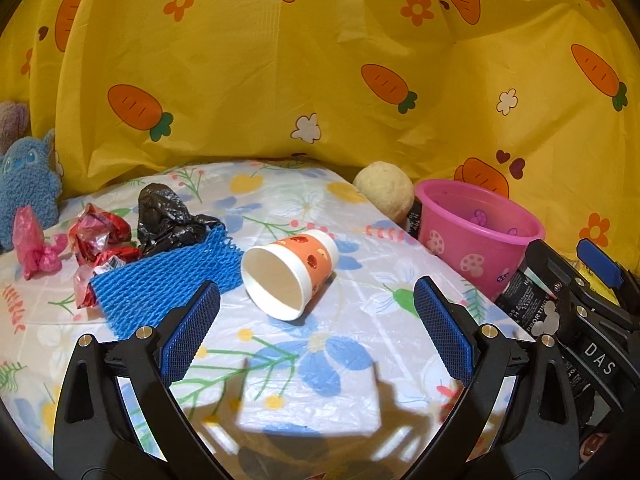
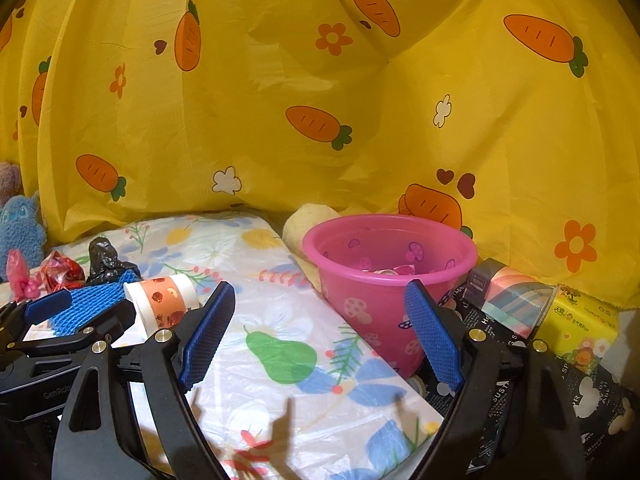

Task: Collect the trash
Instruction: 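Move both open tools back toward the blue mesh sleeve and paper cup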

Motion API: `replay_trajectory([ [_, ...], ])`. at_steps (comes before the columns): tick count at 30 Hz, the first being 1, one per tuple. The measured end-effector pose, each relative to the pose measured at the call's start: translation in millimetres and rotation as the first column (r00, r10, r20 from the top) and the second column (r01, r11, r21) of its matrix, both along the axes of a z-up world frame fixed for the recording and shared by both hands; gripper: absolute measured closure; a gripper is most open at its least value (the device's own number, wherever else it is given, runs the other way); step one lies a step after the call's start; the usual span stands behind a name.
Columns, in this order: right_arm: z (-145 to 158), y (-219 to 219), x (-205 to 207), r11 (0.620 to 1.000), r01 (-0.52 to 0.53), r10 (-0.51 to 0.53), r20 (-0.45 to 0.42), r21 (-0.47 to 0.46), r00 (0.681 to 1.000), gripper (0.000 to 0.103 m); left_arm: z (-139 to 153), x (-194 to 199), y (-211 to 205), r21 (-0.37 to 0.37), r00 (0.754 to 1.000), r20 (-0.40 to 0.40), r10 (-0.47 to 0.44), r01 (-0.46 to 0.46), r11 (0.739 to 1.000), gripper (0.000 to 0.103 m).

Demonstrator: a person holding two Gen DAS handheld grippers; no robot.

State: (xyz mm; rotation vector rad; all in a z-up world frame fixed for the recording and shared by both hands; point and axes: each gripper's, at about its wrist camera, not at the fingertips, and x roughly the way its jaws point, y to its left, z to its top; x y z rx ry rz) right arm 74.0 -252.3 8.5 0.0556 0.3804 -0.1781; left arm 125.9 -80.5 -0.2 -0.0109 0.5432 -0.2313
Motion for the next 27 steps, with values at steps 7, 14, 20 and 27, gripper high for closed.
replay_trajectory([
  [7,-4.3,30.7,1.8,0.998,-0.063,0.063,-0.012,-0.014,0.998,0.019,-3.1,-9.4,35.4,0.005,0.997,0.0,0.071,-0.071,0.997,0.007],
  [14,-14.3,67.6,15.3,0.988,-0.149,0.147,-0.048,-0.03,0.988,0.019,-9.1,-10.7,83.4,0.016,0.985,-0.011,0.173,-0.173,0.985,0.007],
  [20,-22.9,99.8,36.0,0.977,-0.208,0.203,-0.085,-0.047,0.975,0.019,-10.3,-7.0,120.9,0.016,0.977,-0.02,0.213,-0.213,0.977,0.007],
  [27,-34.0,119.4,62.4,0.973,-0.226,0.216,-0.149,-0.054,0.965,0.019,-9.2,10.9,148.1,0.014,0.971,-0.044,0.233,-0.233,0.972,0.007],
])
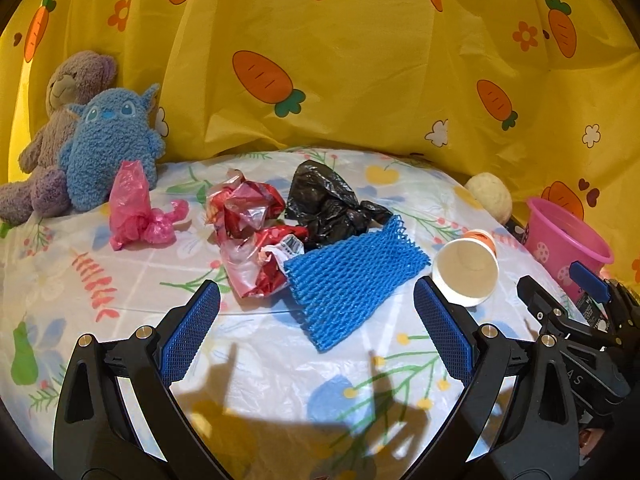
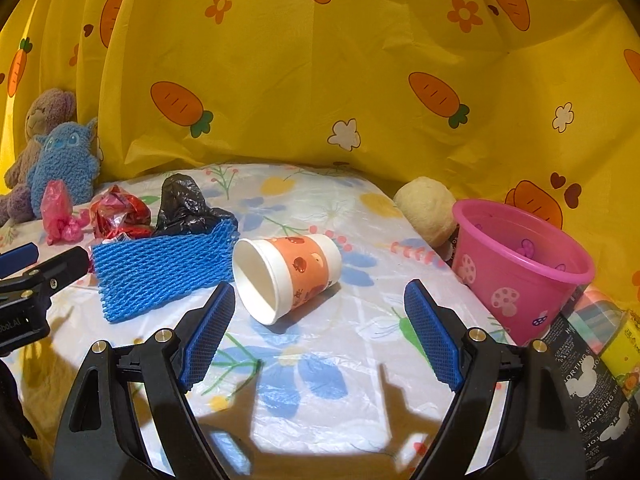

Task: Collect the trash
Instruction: 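Move both open tools back toward the blue mesh sleeve and paper cup, then grasp the blue mesh sleeve with the left tool while the right tool grasps the white paper cup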

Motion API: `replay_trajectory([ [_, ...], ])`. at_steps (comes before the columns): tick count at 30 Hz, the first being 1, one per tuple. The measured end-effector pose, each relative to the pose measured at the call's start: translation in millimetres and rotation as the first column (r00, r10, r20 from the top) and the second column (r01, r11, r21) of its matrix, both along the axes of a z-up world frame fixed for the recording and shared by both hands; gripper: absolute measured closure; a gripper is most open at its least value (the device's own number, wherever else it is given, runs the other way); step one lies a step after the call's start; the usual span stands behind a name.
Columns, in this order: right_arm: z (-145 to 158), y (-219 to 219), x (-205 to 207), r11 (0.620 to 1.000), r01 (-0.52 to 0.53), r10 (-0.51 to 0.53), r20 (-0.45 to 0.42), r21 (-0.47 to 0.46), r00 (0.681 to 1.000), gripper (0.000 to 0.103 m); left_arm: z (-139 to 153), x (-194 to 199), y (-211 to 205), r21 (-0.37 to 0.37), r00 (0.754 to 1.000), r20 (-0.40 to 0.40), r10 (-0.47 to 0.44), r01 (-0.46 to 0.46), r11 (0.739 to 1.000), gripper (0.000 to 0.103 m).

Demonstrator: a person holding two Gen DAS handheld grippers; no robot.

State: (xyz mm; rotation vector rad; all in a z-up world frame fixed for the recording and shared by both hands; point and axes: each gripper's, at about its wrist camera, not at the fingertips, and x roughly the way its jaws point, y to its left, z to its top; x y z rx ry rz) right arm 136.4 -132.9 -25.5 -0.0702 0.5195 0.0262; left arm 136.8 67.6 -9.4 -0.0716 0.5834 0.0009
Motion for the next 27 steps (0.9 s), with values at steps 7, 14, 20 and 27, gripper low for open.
replay_trajectory([
  [7,-4.2,9.4,19.8,1.0,0.011,-0.012,-0.044,-0.021,0.999,0.023,-13.1,26.0,8.3,-0.018,0.998,-0.058,-0.018,0.017,1.0,0.007],
  [14,-14.0,10.5,34.1,0.999,0.017,-0.021,-0.095,-0.043,0.995,0.042,-31.3,42.4,15.3,-0.111,0.99,-0.132,-0.055,0.041,0.993,0.019],
  [20,-19.6,6.7,42.7,0.999,0.026,-0.031,-0.133,-0.042,0.991,0.065,-41.3,49.6,11.8,-0.143,0.978,-0.182,-0.099,0.073,0.987,0.046],
  [27,-20.8,0.9,44.5,0.999,0.035,-0.04,-0.142,-0.038,0.989,0.082,-45.9,53.6,11.9,-0.173,0.971,-0.205,-0.123,0.088,0.981,0.079],
])
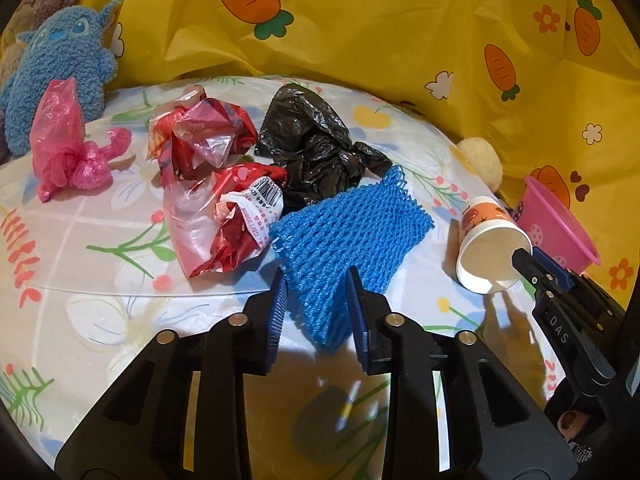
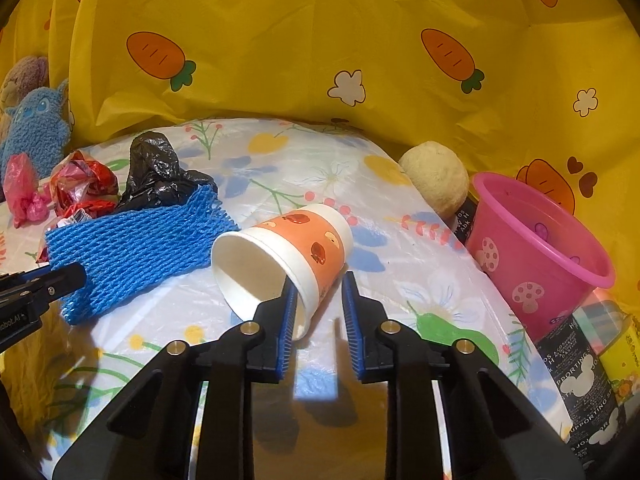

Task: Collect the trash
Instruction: 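Grasp the blue mesh sleeve with the left tool while the right tool grasps the white paper cup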

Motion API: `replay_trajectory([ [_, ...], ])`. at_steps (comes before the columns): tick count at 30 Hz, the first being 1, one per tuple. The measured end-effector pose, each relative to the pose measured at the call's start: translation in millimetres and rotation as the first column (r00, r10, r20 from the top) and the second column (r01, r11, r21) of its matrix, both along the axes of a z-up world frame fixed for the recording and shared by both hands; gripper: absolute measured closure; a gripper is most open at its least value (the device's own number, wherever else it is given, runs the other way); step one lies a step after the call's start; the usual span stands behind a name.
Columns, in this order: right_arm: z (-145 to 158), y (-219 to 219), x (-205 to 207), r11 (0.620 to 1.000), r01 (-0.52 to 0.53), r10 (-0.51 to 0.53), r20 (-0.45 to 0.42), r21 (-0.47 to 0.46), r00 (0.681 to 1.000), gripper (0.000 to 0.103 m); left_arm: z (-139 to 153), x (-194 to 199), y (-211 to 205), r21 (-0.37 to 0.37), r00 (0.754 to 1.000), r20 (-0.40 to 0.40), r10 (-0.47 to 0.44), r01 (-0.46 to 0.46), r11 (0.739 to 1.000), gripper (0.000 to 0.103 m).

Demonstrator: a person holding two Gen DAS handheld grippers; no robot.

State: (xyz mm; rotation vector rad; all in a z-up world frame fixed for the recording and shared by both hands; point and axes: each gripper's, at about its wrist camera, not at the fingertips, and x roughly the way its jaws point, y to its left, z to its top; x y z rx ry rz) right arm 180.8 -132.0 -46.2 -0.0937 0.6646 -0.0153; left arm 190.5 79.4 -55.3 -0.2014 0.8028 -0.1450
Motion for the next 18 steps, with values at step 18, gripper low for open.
replay_trajectory([
  [18,16.1,-29.0,-33.0,0.997,-0.015,0.007,0.103,0.08,0.995,0.099,25.6,-35.3,-11.3,-0.02,0.995,0.1,-0.019,0.021,1.0,0.098],
])
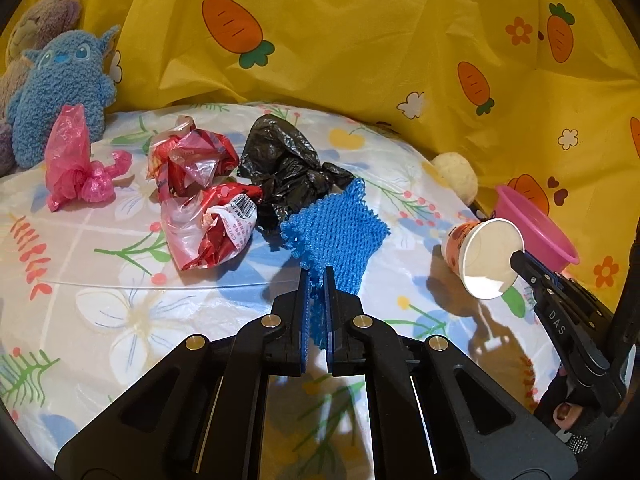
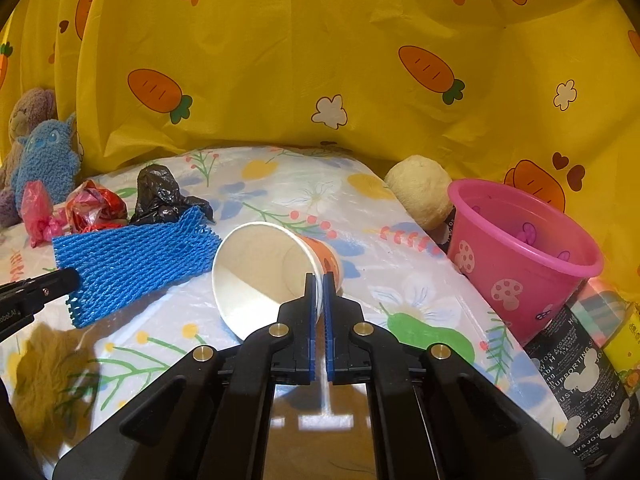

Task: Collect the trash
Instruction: 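Grasp the blue mesh sleeve with the left tool while the right tool grasps the white paper cup, then carry the blue mesh sleeve and paper cup over the pink bucket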

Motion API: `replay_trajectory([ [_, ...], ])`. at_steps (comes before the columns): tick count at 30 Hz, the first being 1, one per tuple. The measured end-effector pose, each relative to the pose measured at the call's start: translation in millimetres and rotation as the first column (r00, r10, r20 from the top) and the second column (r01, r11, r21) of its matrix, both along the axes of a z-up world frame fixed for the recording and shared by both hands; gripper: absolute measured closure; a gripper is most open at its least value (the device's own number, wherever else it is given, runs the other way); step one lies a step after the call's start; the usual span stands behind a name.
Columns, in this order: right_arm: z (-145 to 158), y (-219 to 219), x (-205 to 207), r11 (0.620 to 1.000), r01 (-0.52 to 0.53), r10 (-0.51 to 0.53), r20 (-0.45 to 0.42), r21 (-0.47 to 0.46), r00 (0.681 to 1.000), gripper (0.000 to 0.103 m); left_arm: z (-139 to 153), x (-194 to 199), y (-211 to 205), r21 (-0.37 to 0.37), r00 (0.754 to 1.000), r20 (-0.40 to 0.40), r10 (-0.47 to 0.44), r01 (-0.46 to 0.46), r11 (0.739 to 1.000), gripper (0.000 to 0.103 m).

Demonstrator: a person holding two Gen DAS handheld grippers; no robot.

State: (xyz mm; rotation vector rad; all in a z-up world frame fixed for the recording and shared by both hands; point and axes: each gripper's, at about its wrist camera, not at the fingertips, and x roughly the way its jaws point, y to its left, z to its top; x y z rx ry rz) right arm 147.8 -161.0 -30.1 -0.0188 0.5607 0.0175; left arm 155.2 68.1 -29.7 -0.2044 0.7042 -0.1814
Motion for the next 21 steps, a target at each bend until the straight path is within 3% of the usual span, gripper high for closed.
replay_trajectory([
  [10,12.0,-19.2,-23.5,0.998,-0.026,0.023,0.037,0.063,0.999,0.099,25.5,-26.4,-29.3,0.009,0.996,0.078,-0.048,0.048,0.999,0.098],
  [21,22.8,-53.6,-36.5,0.995,0.006,-0.013,0.072,0.101,0.997,0.099,42.0,-27.6,-98.3,0.05,0.982,0.116,-0.15,0.145,0.988,0.098],
])
